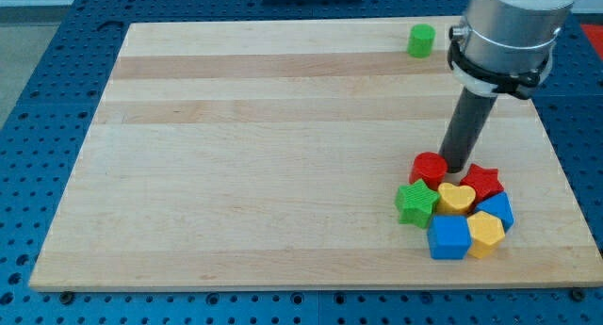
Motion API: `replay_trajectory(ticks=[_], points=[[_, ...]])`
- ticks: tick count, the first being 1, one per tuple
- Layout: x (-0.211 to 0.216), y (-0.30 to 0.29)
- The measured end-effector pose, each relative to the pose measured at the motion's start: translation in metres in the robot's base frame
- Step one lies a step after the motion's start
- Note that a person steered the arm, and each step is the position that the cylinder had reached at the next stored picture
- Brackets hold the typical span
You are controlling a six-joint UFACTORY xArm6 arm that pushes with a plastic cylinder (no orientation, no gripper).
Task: Move green circle into the group of blocks
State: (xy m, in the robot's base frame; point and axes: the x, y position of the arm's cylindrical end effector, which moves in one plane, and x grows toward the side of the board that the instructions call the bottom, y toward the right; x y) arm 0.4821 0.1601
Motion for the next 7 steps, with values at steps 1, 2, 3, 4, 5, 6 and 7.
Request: replay_trajectory(ticks=[1, 2, 3, 4, 5, 6, 7], points=[[0.000, -0.005], [0.000, -0.009], [0.000, -0.009], [-0.040, -0.005], [-0.092, 0.032], [-0.130, 0.091], [-0.201, 0.112]])
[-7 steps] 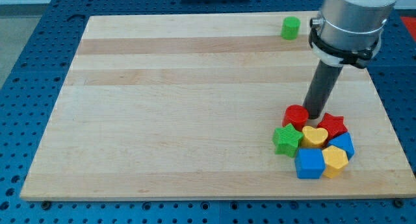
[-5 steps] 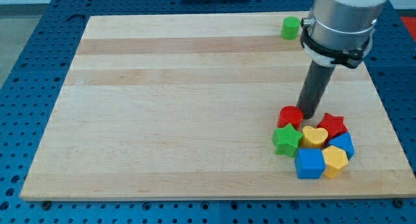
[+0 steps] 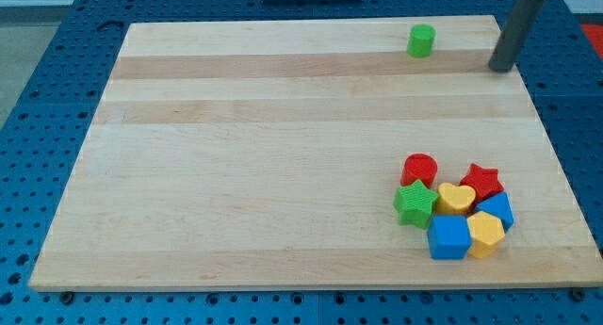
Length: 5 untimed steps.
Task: Move green circle into the group of blocks
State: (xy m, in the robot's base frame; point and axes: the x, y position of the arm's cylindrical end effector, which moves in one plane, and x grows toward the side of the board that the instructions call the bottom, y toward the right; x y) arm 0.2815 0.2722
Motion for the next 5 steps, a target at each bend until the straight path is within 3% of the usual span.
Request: replay_trajectory(ticks=[1, 2, 4, 5], points=[[-0.056, -0.021], [-0.056, -0.061], [0.015, -0.090], [-0.004, -0.079]])
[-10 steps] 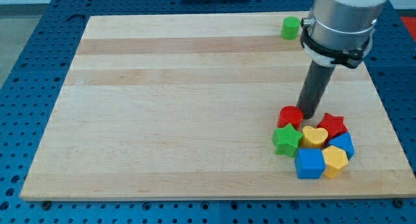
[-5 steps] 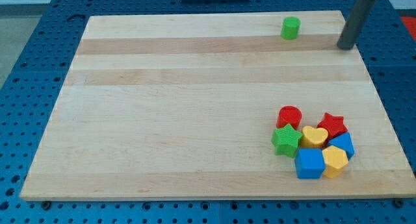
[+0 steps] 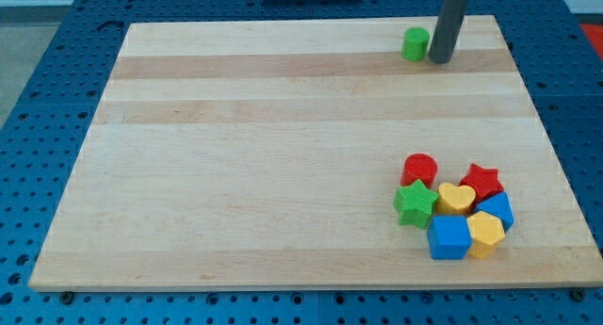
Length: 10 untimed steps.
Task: Move green circle into the group of blocks
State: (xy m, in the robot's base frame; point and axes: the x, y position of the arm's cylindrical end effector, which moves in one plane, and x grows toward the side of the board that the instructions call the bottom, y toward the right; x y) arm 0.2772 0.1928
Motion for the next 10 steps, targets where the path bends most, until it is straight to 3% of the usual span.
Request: replay_trajectory(ticks=[3, 5, 7, 8, 10], points=[[-0.048, -0.039], [0.024, -0.049], [-0.016, -0.048], [-0.006, -0.067], [0.093, -0.068]])
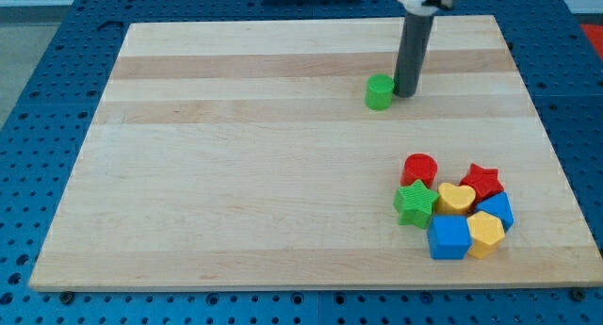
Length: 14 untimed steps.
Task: Move green circle into the group of blocks
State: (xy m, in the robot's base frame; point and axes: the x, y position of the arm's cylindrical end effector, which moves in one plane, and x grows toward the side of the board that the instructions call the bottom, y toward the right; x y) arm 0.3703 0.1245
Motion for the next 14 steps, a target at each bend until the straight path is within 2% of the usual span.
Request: replay_trajectory(ticks=[1, 3, 4, 7, 9, 10, 12, 13, 14], points=[[-0.002, 0.000], [-0.050, -0.022], [-0.041, -0.049], [0.070, -0.050], [0.043, -0.072], [0.044, -0.069], [0.090, -0.042], [0.083, -0.043], [0.050, -0.047]])
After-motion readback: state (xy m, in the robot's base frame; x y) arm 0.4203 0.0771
